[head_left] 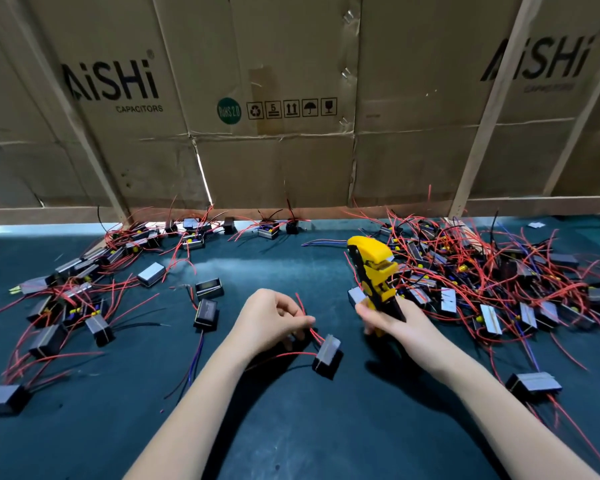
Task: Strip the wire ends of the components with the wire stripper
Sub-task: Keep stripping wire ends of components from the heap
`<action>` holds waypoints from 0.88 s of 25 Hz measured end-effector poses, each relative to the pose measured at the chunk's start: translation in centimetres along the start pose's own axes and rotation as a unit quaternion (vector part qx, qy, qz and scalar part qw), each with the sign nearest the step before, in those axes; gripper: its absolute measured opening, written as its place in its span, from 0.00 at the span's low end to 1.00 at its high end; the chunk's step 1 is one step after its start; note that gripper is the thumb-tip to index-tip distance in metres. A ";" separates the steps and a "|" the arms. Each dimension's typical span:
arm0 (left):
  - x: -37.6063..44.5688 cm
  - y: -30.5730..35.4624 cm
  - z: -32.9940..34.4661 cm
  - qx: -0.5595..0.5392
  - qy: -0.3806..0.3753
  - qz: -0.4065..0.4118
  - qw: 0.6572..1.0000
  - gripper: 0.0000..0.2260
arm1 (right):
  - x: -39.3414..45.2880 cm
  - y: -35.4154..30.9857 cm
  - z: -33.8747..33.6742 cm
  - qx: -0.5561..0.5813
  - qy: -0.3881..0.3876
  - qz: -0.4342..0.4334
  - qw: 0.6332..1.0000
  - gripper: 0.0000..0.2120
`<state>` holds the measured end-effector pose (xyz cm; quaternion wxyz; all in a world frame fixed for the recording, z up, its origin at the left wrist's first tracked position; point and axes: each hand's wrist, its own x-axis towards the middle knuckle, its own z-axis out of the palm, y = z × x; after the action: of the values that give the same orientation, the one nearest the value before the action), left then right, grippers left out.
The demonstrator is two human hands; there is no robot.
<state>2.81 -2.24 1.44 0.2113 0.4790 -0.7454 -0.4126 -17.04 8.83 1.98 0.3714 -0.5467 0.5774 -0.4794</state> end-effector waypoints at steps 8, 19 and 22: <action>-0.6 1.5 0.4 -0.325 -0.101 0.065 0.938 0.05 | 0.5 0.8 -1.9 -0.275 0.225 -0.059 0.933 0.15; -0.8 1.7 1.6 -0.249 -0.031 0.116 0.961 0.03 | 1.8 2.6 -2.7 -0.506 0.348 -0.029 0.789 0.26; -1.0 1.8 1.5 -0.262 -0.021 0.106 0.959 0.04 | 1.8 2.7 -2.8 -0.498 0.350 -0.022 0.793 0.26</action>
<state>1.19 -0.40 2.12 0.3564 0.3164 -0.6618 -0.5788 -20.68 7.32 0.30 -0.1911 -0.4635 0.8145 -0.2920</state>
